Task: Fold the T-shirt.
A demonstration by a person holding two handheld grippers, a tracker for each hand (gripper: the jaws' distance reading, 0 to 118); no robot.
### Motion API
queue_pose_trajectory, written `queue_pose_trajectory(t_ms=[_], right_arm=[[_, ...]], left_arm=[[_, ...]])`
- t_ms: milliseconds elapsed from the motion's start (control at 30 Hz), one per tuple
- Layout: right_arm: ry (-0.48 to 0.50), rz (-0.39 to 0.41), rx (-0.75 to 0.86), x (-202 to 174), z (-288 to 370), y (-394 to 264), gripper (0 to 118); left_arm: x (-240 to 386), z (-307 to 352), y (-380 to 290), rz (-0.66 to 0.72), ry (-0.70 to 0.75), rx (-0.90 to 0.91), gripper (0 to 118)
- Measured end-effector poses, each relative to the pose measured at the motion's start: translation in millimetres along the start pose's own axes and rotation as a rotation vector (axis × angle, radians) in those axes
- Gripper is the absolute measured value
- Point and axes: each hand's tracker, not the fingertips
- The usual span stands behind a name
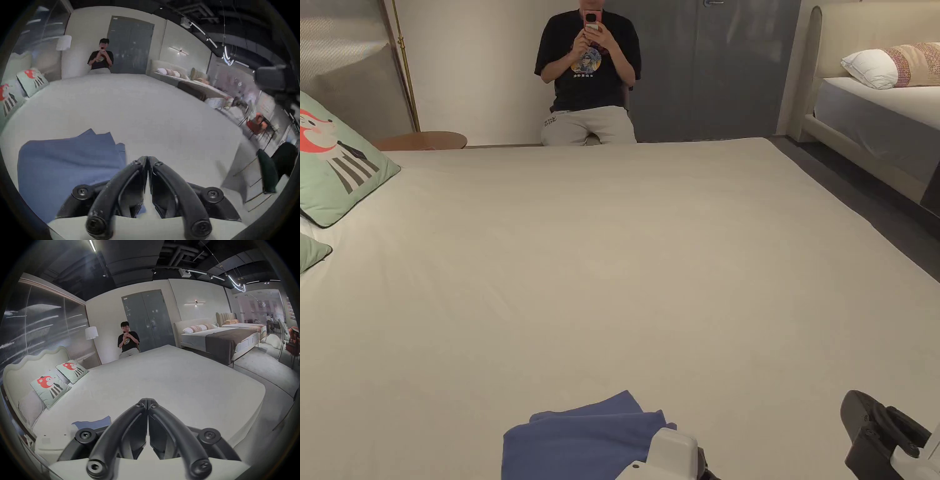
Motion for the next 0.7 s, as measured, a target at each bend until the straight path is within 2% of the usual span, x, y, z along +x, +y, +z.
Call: queue_pose_trajectory(t_ms=[167,300,500,633,700], right_arm=[[0.026,0.01,-0.014,-14,-9,-2,0],[0.091,0.034,-0.049,-36,-26,-9,0],[0.225,0.125,-0.187,-88,-68,-34,0],[0.295,0.18,-0.327,-112,-102,-65,0],[0.294,0.197,-0.405,-116,-119,-82,0]], left_arm=[[-35,51,24,0.106,-0.001,0.154,0],[-83,92,37,0.19,0.113,0.261,0],[-146,138,24,0.306,0.277,0.285,0],[-171,154,4,0.4,0.304,0.28,0],[-176,157,-5,0.426,0.319,0.268,0]])
